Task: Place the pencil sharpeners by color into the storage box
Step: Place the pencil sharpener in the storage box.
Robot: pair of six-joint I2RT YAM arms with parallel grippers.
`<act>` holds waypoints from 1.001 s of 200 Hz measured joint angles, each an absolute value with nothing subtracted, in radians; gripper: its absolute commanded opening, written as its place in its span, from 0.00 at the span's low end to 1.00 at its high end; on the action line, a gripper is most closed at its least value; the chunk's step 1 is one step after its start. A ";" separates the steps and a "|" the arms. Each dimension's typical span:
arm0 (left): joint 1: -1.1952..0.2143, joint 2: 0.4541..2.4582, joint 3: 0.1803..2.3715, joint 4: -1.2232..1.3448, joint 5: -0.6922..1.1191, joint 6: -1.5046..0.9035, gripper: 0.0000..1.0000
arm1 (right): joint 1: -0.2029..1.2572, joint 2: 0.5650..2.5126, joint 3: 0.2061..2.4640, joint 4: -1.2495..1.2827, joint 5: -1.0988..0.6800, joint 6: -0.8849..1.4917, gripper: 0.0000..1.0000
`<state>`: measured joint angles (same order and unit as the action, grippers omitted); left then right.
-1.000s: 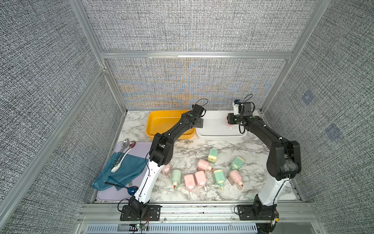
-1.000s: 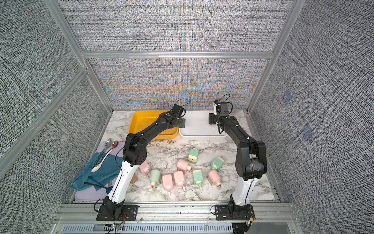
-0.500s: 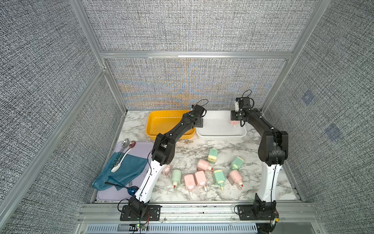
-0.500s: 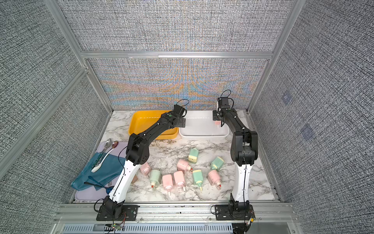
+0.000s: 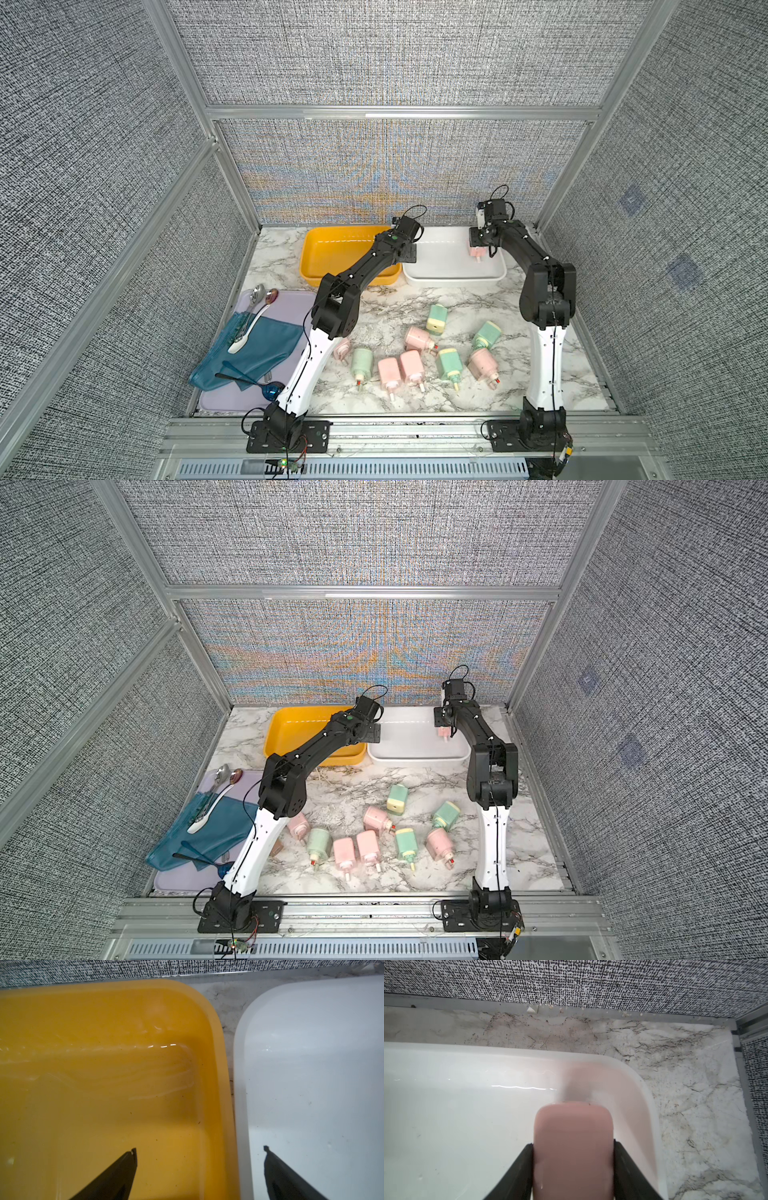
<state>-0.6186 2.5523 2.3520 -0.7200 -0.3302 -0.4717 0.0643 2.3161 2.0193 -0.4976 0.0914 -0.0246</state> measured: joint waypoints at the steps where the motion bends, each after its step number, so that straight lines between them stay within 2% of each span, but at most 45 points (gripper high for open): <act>1: -0.619 2.552 2.352 -0.720 -0.330 -0.472 0.99 | 0.064 2.317 2.019 -0.498 0.092 -0.025 0.00; 37: -0.619 2.552 2.332 -0.725 -0.331 -0.472 0.99 | 0.059 2.332 2.017 -0.497 0.120 -0.036 0.00; 85: -0.619 2.550 2.318 -0.733 -0.340 -0.472 0.99 | 0.057 2.336 2.012 -0.480 0.133 -0.060 0.21; 144: -0.619 2.548 2.318 -0.735 -0.345 -0.471 0.99 | 0.044 2.336 1.995 -0.434 0.111 -0.065 0.31; 200: -0.619 2.548 2.318 -0.736 -0.345 -0.463 0.99 | 0.038 2.335 1.986 -0.415 0.099 -0.066 0.61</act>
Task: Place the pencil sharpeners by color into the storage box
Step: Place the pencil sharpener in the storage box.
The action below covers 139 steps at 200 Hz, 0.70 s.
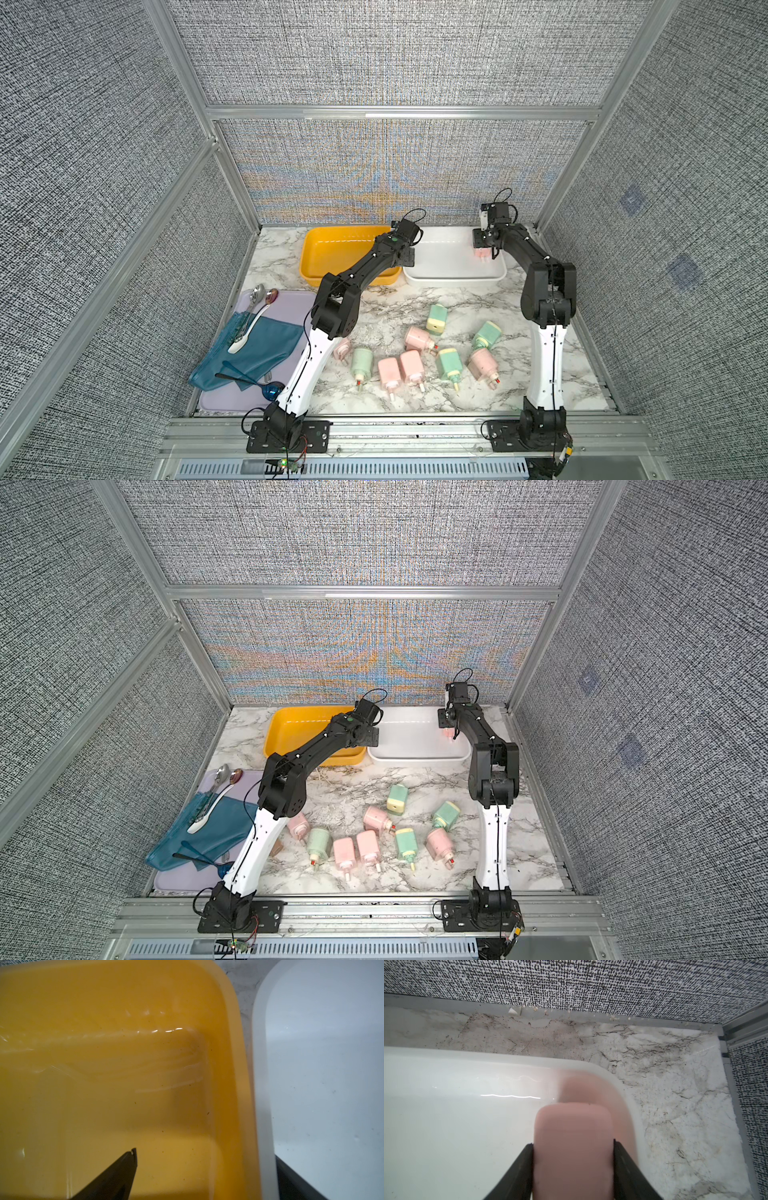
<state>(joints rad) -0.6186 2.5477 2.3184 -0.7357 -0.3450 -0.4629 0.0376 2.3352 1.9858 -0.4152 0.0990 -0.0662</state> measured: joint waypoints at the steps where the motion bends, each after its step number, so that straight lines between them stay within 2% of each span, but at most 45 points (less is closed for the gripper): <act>1: -0.619 2.548 2.318 -0.736 -0.345 -0.463 0.99 | 0.038 2.335 1.985 -0.415 0.099 -0.066 0.61; 43: -0.619 2.548 2.325 -0.736 -0.341 -0.459 0.99 | 0.035 2.324 1.970 -0.423 0.099 -0.077 0.69; 128: -0.619 2.548 2.337 -0.742 -0.338 -0.460 0.99 | 0.038 2.297 1.948 -0.422 0.115 -0.081 0.72; 135: -0.619 2.548 2.337 -0.742 -0.338 -0.460 0.99 | 0.038 2.297 1.948 -0.422 0.122 -0.081 0.75; 139: -0.619 2.548 2.337 -0.742 -0.338 -0.460 0.99 | 0.038 2.297 1.947 -0.422 0.125 -0.081 0.80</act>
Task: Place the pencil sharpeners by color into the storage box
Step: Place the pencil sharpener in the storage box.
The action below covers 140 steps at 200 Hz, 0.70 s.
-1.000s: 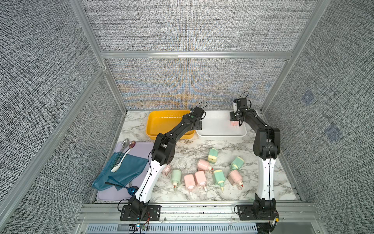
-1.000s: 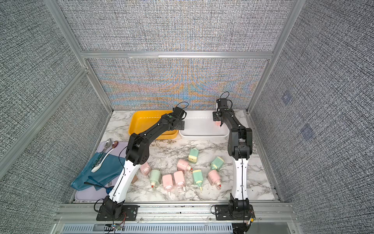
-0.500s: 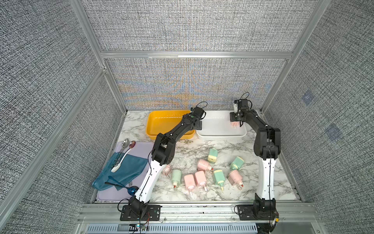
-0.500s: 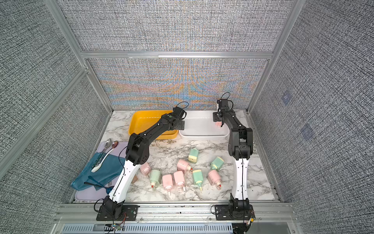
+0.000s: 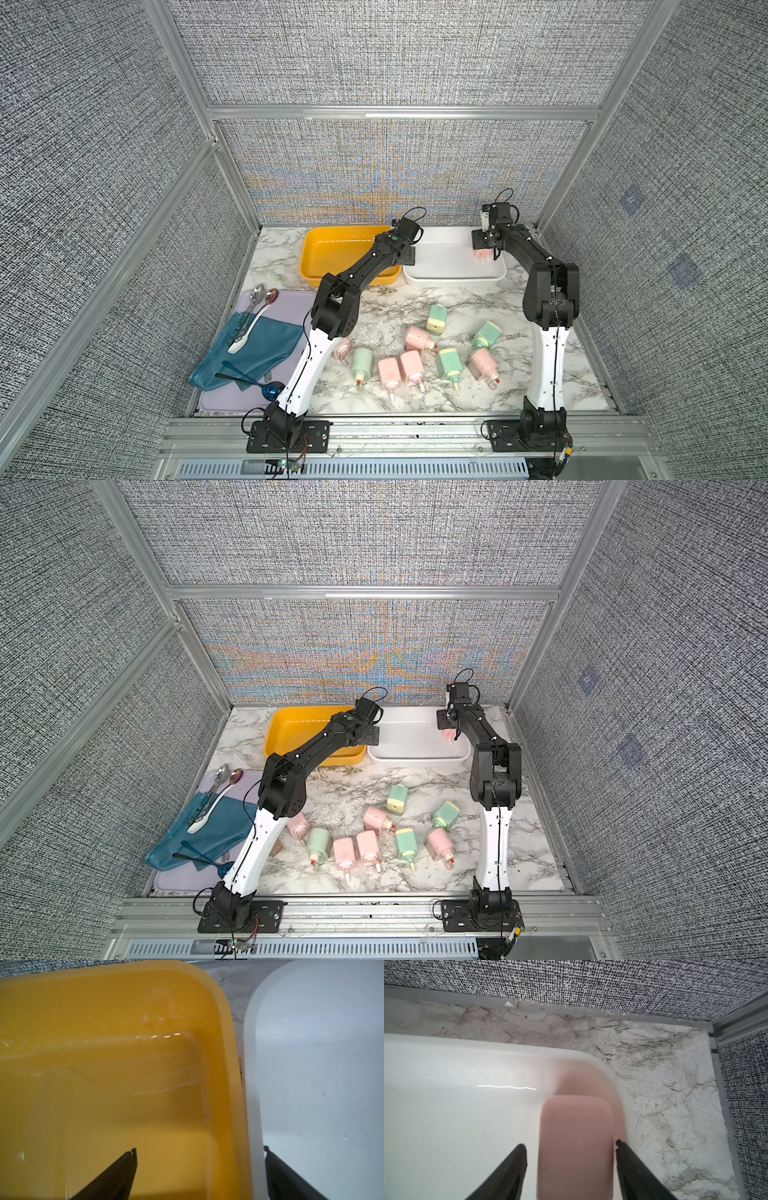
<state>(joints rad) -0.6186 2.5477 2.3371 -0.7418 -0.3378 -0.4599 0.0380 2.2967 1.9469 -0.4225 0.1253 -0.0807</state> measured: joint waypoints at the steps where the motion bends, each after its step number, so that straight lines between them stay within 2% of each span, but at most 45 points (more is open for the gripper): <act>1: -0.619 2.548 2.337 -0.742 -0.338 -0.460 0.99 | 0.038 2.296 1.947 -0.422 0.126 -0.081 0.81; 8: -0.618 2.548 2.337 -0.742 -0.338 -0.460 0.99 | 0.038 2.294 1.945 -0.422 0.131 -0.080 0.89; 14: -0.618 2.548 2.337 -0.742 -0.338 -0.460 0.99 | 0.038 2.292 1.943 -0.423 0.137 -0.082 0.92; 77: -0.619 2.548 2.337 -0.742 -0.337 -0.460 0.99 | 0.045 2.287 1.935 -0.423 0.178 -0.093 0.93; 88: -0.619 2.548 2.337 -0.742 -0.337 -0.460 0.99 | 0.046 2.288 1.936 -0.423 0.186 -0.097 0.94; 95: -0.619 2.548 2.337 -0.742 -0.337 -0.460 0.99 | 0.046 2.290 1.936 -0.423 0.192 -0.099 0.99; 140: -0.618 2.547 2.337 -0.743 -0.337 -0.460 0.99 | 0.046 2.292 1.937 -0.425 0.229 -0.103 0.99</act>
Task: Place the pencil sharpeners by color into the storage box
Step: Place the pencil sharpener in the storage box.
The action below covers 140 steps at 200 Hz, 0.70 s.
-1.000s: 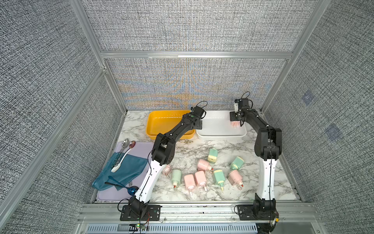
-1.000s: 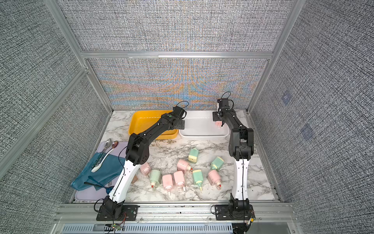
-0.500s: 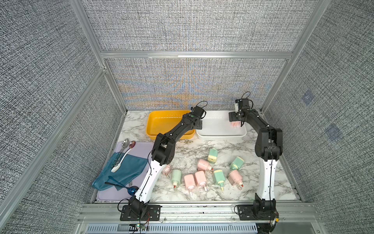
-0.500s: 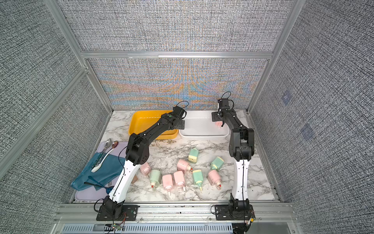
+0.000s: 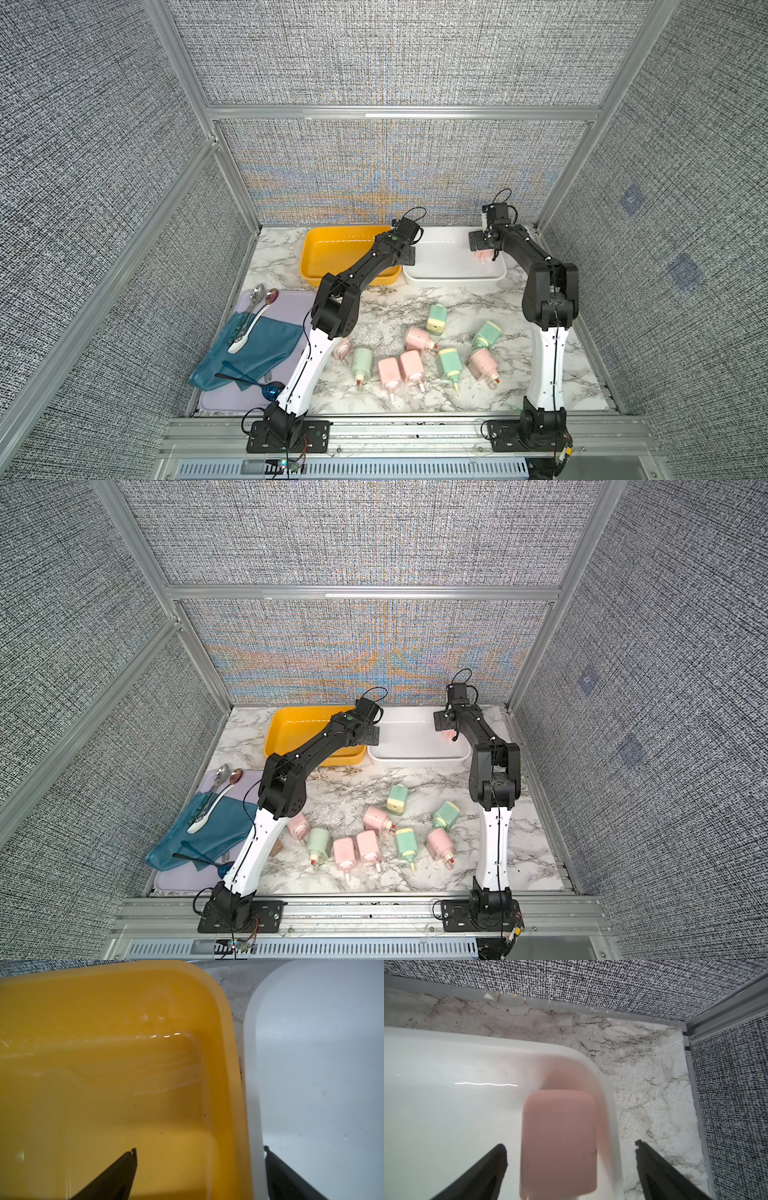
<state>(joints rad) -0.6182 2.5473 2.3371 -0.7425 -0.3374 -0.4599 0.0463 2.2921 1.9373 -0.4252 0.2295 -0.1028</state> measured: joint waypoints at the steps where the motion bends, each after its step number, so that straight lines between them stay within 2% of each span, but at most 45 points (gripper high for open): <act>1: -0.618 2.547 2.337 -0.743 -0.337 -0.460 0.99 | 0.046 2.292 1.937 -0.426 0.230 -0.103 0.99; 69: -0.617 2.543 2.341 -0.757 -0.329 -0.460 1.00 | 0.049 2.288 1.958 -0.467 0.252 -0.115 0.99; 140: -0.619 2.442 2.309 -0.748 -0.156 -0.419 0.99 | 0.092 2.118 1.819 -0.436 0.180 -0.100 0.99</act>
<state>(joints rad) -0.6186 2.4424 2.3093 -0.7479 -0.1562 -0.4191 0.0917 2.1181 1.8194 -0.4362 0.1799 -0.0998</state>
